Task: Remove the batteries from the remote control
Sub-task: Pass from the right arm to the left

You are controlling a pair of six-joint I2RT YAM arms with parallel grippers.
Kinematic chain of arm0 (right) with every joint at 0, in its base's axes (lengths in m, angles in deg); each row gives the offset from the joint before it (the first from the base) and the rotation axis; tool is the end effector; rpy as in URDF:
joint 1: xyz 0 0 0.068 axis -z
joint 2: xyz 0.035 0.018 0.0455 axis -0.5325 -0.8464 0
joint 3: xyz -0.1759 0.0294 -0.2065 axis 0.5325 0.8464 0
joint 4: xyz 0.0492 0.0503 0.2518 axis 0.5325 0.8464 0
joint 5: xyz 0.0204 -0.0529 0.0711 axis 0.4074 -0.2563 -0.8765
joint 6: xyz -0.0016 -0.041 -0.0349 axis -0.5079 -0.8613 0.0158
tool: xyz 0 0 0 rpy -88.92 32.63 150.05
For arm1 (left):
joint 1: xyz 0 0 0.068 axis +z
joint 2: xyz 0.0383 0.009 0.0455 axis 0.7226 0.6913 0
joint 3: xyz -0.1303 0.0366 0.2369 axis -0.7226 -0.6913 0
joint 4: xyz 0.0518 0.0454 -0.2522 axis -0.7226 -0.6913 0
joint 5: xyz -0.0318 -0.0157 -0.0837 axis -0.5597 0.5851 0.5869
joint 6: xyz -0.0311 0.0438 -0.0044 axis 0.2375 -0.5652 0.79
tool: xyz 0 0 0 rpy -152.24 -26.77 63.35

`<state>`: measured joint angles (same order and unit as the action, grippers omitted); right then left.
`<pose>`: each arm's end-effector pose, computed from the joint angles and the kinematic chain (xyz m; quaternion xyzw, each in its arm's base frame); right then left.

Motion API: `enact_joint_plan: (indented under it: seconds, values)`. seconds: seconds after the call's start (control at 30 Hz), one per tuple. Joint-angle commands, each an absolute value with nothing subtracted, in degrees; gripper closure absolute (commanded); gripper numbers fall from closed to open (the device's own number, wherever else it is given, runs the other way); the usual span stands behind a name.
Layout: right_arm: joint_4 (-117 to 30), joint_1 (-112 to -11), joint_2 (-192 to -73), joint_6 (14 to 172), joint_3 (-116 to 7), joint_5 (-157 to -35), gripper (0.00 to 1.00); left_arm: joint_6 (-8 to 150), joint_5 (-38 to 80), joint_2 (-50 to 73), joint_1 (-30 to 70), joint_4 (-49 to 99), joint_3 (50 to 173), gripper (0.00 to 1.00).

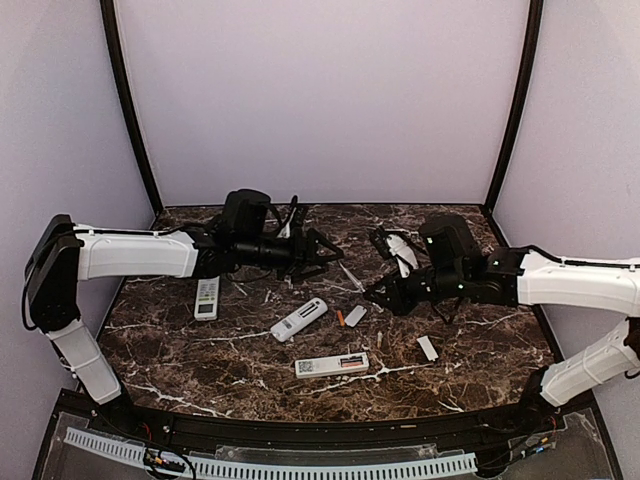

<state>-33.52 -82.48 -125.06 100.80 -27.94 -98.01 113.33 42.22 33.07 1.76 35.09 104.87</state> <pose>0.1762 0.2217 0.2585 -0.3081 0.8285 0.3122 0.3481 0.2668 -0.2869 0.2655 0.0838 0.7968 -0.5604 0.2099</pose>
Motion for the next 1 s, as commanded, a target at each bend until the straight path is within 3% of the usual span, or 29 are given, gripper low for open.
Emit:
enact_joint_plan:
  seconds: [0.0,0.5,0.8,0.97]
  values:
    - [-36.5,-83.0,-126.1,101.6,-29.8,-102.7,1.00,114.1,44.8,33.6,1.8,39.4,104.9,0.41]
    - [-48.1,-74.5,-126.5,108.6,-25.9,-122.6,1.00,113.1,49.4,32.8,1.8,43.3,104.1,0.61]
    - [-51.2,-72.9,-127.6,110.8,-24.6,-126.9,1.00,112.6,50.6,32.5,1.8,44.7,104.0,0.65]
    - [-53.2,-72.1,-128.0,112.2,-24.1,-129.6,1.00,113.1,50.6,32.7,1.7,45.3,104.0,0.73]
